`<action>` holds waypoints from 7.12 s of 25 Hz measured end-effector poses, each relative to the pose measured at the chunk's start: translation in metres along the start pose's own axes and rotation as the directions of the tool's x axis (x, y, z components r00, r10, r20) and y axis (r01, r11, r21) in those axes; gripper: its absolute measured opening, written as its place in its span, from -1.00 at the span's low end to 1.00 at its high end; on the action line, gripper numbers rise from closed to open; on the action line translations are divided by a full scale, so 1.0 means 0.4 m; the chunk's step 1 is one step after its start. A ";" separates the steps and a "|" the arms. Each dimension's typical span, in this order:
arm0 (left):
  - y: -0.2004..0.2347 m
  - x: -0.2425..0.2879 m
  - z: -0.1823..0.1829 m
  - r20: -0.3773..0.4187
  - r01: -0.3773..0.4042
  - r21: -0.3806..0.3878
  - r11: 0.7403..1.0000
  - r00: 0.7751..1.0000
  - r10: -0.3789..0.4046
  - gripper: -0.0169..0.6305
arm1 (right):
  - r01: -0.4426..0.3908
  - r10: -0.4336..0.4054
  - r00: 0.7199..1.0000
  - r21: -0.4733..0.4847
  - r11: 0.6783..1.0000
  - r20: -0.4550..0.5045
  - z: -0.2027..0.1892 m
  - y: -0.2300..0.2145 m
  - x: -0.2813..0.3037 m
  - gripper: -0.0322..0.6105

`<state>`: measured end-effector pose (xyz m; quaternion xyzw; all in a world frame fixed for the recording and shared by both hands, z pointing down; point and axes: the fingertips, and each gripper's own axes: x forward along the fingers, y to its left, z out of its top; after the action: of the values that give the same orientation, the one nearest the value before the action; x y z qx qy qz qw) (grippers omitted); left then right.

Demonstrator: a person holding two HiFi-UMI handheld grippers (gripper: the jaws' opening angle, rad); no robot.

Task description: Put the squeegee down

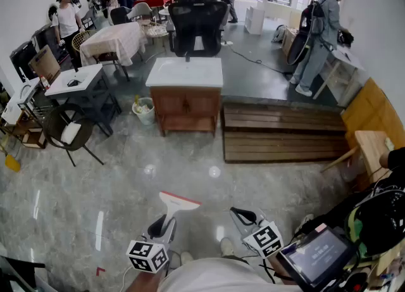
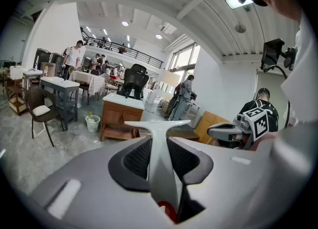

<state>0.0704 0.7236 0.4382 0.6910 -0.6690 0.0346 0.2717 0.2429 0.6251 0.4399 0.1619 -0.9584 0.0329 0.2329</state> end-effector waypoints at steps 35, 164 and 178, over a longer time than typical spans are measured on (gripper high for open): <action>0.058 0.884 0.402 -0.007 0.025 0.087 0.996 1.000 -0.025 -0.62 | 0.088 -0.094 0.993 0.076 0.993 0.076 0.090 -0.867 0.338 -0.80; 0.472 2.460 1.192 0.023 -0.005 -0.025 1.000 1.000 0.006 -0.93 | 0.171 -0.181 0.983 0.220 0.960 0.027 0.372 -2.137 1.049 -0.85; 0.381 1.949 1.149 -0.043 0.447 0.188 0.874 0.893 -0.448 -0.93 | 0.117 -0.127 0.990 0.142 0.983 0.058 0.528 -1.764 1.188 -0.88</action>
<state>-0.1384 -0.1699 0.4186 0.8499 -0.4848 0.0348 0.2036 -0.0183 -0.2115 0.4607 0.2371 -0.9493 0.0793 0.1905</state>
